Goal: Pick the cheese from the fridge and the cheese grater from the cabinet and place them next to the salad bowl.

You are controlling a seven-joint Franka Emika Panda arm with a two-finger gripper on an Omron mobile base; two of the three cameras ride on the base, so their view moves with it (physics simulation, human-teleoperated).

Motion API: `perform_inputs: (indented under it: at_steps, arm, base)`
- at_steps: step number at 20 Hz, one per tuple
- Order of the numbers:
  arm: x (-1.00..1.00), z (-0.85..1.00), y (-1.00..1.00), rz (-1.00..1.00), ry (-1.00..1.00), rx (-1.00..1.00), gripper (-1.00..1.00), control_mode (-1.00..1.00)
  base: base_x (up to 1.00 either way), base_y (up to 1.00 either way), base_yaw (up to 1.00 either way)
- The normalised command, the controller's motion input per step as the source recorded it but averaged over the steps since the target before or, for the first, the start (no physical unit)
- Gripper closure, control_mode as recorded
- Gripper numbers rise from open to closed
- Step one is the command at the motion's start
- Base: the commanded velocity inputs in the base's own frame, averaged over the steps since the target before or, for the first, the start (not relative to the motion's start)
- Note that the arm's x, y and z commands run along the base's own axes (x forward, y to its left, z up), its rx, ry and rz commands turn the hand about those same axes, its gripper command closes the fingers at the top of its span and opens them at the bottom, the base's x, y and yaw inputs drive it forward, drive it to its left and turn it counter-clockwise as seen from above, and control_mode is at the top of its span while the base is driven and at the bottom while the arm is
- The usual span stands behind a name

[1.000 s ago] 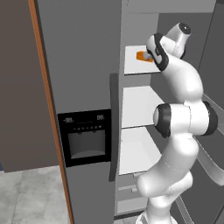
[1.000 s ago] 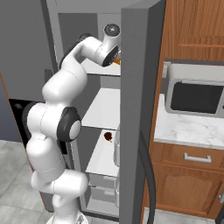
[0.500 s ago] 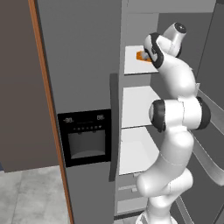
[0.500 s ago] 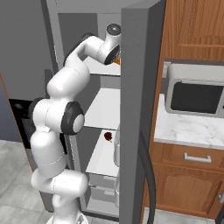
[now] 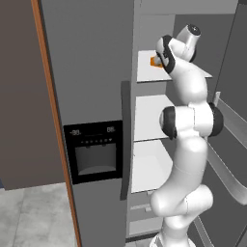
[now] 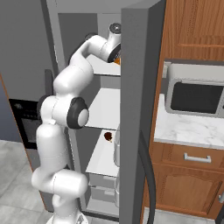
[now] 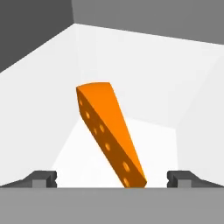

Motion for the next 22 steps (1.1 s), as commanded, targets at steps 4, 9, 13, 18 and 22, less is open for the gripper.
perform_inputs:
  at_steps: [4, 9, 13, 18, 22]
  arm:
    - [0.36, -0.03, 0.0, 0.0, 0.02, 0.0, -1.0, -1.0]
    - [0.29, 0.0, -0.04, 0.0, 0.03, 0.0, -1.0, -1.0]
    - [0.17, -0.07, 0.0, 0.0, 0.02, 0.0, -1.0, -1.0]
    - [0.11, -0.08, 0.01, 0.0, 0.0, 0.0, -1.0, -1.0]
    - [-0.11, -0.25, 0.04, 0.0, 0.0, 0.0, 1.0, -1.0]
  base:
    - [0.0, 0.0, 0.0]
    - [0.0, 0.0, 0.0]
    - [0.0, 0.0, 0.0]
    - [0.0, 0.0, 0.0]
    - [0.0, 0.0, 0.0]
